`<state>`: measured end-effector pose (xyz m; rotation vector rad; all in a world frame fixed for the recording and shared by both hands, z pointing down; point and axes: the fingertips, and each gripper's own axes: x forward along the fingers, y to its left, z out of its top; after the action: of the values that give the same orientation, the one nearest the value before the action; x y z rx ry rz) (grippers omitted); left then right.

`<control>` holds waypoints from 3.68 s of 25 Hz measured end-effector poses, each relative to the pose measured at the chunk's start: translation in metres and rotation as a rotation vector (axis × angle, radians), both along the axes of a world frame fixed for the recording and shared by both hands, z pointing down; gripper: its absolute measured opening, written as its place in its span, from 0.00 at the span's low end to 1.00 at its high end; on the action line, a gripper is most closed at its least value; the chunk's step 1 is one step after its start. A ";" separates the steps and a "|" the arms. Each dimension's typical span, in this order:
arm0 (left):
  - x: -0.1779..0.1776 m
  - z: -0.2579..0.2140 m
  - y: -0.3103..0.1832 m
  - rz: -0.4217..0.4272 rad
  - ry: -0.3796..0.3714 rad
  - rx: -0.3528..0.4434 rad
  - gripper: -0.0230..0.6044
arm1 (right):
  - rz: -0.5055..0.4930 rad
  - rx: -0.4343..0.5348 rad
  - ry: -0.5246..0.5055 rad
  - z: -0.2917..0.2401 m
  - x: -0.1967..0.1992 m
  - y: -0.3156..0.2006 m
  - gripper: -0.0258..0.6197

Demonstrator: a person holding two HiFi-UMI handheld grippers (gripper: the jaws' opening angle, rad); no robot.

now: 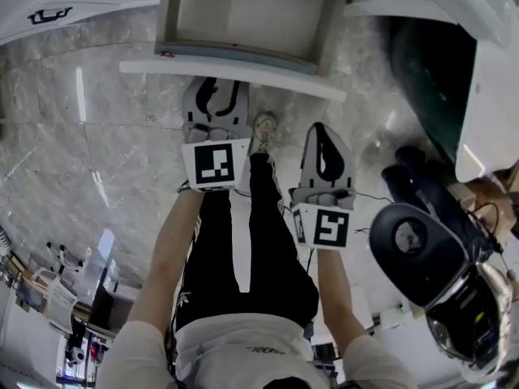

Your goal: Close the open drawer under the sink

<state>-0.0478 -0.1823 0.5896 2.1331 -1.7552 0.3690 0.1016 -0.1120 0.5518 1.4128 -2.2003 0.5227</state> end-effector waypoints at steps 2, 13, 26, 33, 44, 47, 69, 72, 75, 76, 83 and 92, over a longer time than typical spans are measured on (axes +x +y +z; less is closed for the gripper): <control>0.003 -0.002 -0.002 -0.002 0.003 -0.002 0.27 | 0.002 -0.019 0.000 0.004 0.003 0.002 0.09; 0.002 -0.007 -0.018 -0.017 -0.017 0.008 0.27 | -0.046 -0.030 -0.049 0.004 -0.021 -0.006 0.09; 0.000 -0.011 -0.084 -0.031 -0.043 0.038 0.27 | -0.005 -0.055 -0.079 0.009 -0.023 -0.020 0.09; 0.001 -0.013 -0.109 -0.024 -0.037 0.050 0.27 | -0.011 -0.038 -0.090 0.008 -0.032 -0.037 0.09; 0.004 -0.014 -0.129 -0.013 -0.034 0.077 0.27 | -0.007 -0.038 -0.101 0.012 -0.037 -0.044 0.09; 0.003 -0.012 -0.130 -0.007 -0.031 0.070 0.27 | -0.009 -0.039 -0.100 0.014 -0.039 -0.044 0.09; 0.002 -0.012 -0.135 0.049 -0.003 0.073 0.27 | -0.001 -0.056 -0.103 0.024 -0.044 -0.014 0.09; 0.004 -0.011 -0.133 0.052 0.005 0.079 0.27 | -0.015 -0.071 -0.097 0.028 -0.044 -0.004 0.09; 0.009 -0.011 -0.133 0.079 0.036 0.067 0.32 | -0.003 -0.077 -0.092 0.030 -0.042 0.000 0.09; 0.010 -0.011 -0.133 0.083 0.043 0.060 0.34 | 0.001 -0.078 -0.092 0.030 -0.041 0.001 0.09; 0.003 -0.014 -0.122 0.036 0.079 0.048 0.35 | -0.032 -0.097 -0.097 0.033 -0.040 0.017 0.09; -0.002 -0.038 -0.083 0.025 0.071 0.018 0.35 | -0.051 -0.039 -0.089 0.004 -0.037 0.013 0.09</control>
<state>-0.0501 -0.2652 0.5521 2.1555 -1.7003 0.2813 0.0651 -0.0985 0.5559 1.3340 -2.2764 0.6181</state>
